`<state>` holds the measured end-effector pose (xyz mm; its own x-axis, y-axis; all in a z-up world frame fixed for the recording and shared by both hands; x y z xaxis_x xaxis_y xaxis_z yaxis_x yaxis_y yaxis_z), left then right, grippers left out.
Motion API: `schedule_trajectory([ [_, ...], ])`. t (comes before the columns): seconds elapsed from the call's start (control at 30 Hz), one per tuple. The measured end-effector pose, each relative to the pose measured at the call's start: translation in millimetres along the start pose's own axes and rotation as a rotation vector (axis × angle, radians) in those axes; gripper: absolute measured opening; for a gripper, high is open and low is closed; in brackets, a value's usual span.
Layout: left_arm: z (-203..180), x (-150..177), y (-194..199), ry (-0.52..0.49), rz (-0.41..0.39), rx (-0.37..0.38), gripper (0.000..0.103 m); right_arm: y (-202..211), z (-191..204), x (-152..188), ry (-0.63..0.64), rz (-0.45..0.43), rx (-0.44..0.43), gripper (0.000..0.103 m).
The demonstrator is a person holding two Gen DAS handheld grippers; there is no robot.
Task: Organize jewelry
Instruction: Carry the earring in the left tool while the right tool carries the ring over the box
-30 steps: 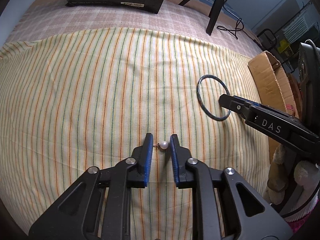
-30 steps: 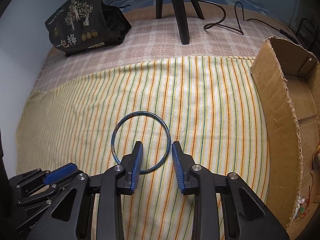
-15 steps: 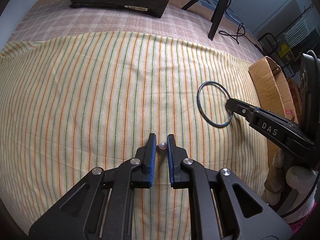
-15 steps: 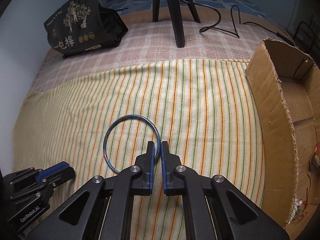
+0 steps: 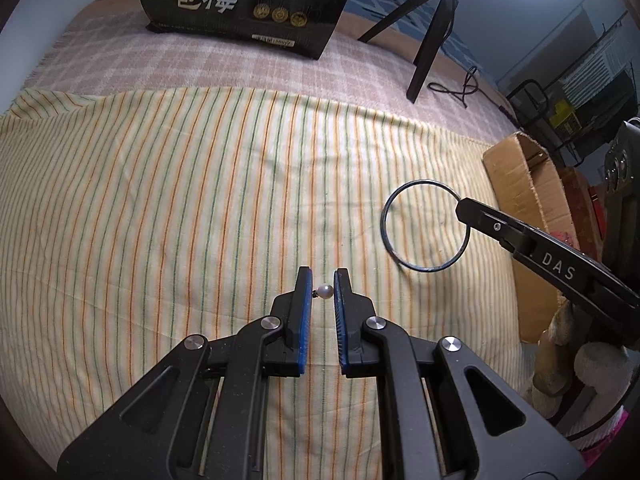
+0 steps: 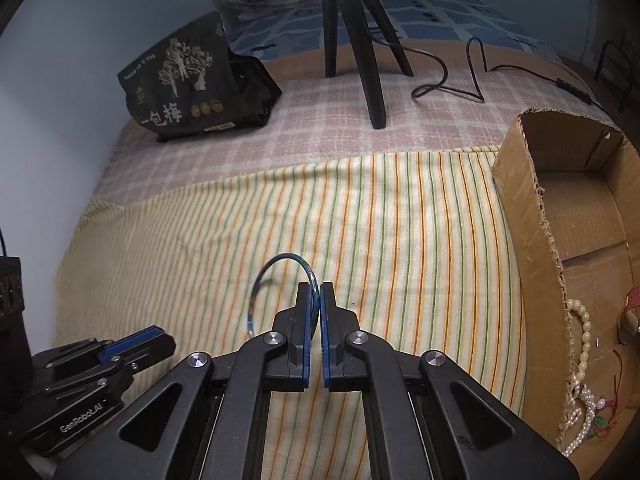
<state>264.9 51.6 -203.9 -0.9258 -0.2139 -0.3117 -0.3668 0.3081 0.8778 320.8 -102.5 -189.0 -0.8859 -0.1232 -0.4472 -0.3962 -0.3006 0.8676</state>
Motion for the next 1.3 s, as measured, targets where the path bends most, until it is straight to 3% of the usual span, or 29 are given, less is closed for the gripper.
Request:
schedule_trajectory([
  [0.53, -21, -4, 39, -0.015, -0.062, 0.047, 0.009, 44, 3, -3, 0.015, -0.08, -0.037, 0.002],
  [1.3, -111, 10, 68, -0.135, -0.125, 0.134, 0.009, 132, -46, 10, -0.006, -0.218, -0.015, 0.002],
])
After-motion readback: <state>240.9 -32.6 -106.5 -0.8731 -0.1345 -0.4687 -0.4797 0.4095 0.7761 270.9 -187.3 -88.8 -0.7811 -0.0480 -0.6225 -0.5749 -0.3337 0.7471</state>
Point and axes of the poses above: each gripper's, at about its wrist camera, not at the fingertips, and y roughly against the way its jaws point, z to its left, x to its underside, the point moved 4 cm from there along -y, roughly the way its jaws point, and after that the axes turned 5 degrees about y, right-handed, at the moved point
